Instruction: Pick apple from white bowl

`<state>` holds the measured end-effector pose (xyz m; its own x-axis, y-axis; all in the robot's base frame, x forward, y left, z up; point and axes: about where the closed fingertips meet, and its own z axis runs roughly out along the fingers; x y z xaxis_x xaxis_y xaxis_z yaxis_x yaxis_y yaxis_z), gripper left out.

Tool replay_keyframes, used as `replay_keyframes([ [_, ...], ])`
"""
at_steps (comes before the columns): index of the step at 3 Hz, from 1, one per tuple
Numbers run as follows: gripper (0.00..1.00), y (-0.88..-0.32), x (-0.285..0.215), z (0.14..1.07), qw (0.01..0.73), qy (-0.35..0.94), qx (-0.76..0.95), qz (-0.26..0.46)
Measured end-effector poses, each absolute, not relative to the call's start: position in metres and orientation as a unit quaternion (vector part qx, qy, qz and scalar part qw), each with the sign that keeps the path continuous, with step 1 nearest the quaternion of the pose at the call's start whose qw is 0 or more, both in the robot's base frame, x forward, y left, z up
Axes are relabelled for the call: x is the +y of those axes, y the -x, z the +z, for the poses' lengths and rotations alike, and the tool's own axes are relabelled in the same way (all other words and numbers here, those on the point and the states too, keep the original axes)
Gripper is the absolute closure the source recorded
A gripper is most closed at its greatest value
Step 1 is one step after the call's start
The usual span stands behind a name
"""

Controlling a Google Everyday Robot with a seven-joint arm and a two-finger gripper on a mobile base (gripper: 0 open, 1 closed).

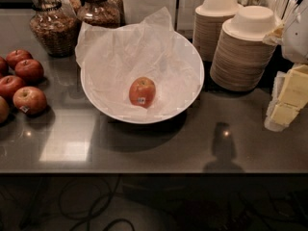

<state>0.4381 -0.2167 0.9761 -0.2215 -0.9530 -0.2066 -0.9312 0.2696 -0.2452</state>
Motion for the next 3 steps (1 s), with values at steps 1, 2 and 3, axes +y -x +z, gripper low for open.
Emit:
replay_keyframes([
  [1, 0.00, -0.438, -0.217, 0.976, 0.159, 0.603, 0.781, -0.034],
  [2, 0.00, -0.442, -0.214, 0.975, 0.167, 0.604, 0.779, -0.032],
  [3, 0.00, -0.458, -0.206, 0.969, 0.195, 0.608, 0.770, -0.025],
])
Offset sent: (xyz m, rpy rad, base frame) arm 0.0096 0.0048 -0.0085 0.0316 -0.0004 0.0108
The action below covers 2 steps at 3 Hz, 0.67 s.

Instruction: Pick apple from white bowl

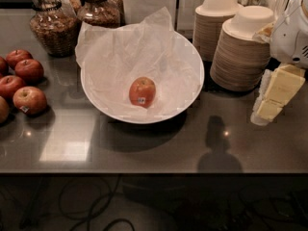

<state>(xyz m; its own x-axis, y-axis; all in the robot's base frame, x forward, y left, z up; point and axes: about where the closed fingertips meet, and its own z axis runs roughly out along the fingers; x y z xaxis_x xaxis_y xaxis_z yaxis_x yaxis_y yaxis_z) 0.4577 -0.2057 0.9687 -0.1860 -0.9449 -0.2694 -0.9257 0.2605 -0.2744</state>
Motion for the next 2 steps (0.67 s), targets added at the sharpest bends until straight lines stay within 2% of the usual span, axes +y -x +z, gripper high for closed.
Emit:
replay_keyframes([
  [1, 0.00, -0.4963, -0.1854, 0.9546, 0.235, 0.602, 0.763, -0.017],
  [2, 0.00, -0.4964, -0.1854, 0.9546, 0.235, 0.602, 0.763, -0.017],
])
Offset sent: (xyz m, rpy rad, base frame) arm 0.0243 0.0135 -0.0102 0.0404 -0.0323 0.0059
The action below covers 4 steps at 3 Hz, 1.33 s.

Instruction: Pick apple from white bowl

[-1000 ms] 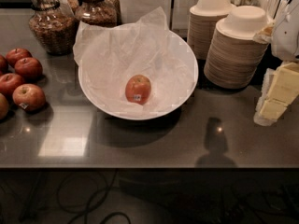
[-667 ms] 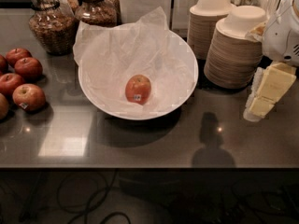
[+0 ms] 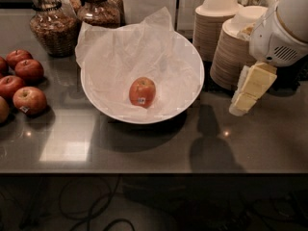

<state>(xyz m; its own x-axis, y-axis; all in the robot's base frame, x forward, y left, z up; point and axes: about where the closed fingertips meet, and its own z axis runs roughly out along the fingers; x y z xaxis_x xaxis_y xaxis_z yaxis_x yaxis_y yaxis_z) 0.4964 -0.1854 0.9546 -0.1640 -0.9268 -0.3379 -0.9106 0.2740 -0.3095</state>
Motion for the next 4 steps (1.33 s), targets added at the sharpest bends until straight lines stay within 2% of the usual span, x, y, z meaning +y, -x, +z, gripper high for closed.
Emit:
replay_keyframes([
  [1, 0.00, -0.500, -0.176, 0.948, 0.260, 0.594, 0.761, 0.020],
  [3, 0.00, -0.512, -0.116, 0.957, 0.319, 0.624, 0.704, 0.112],
  [4, 0.10, -0.518, -0.091, 0.968, 0.334, 0.643, 0.677, 0.128],
])
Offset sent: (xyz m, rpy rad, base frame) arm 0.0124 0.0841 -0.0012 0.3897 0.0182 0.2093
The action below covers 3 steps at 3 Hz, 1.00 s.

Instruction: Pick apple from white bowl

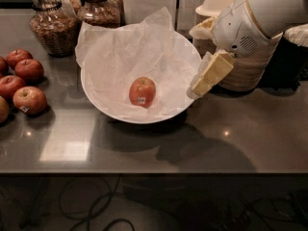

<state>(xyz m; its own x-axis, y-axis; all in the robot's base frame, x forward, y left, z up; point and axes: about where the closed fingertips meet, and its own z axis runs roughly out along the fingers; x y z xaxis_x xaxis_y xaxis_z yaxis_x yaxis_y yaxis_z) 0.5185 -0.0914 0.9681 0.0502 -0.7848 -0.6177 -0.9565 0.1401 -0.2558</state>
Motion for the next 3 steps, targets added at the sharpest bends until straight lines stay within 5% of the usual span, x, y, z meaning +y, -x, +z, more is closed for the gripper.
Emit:
replay_keyframes([
  [3, 0.15, -0.539, -0.046, 0.935, 0.308, 0.678, 0.652, 0.143],
])
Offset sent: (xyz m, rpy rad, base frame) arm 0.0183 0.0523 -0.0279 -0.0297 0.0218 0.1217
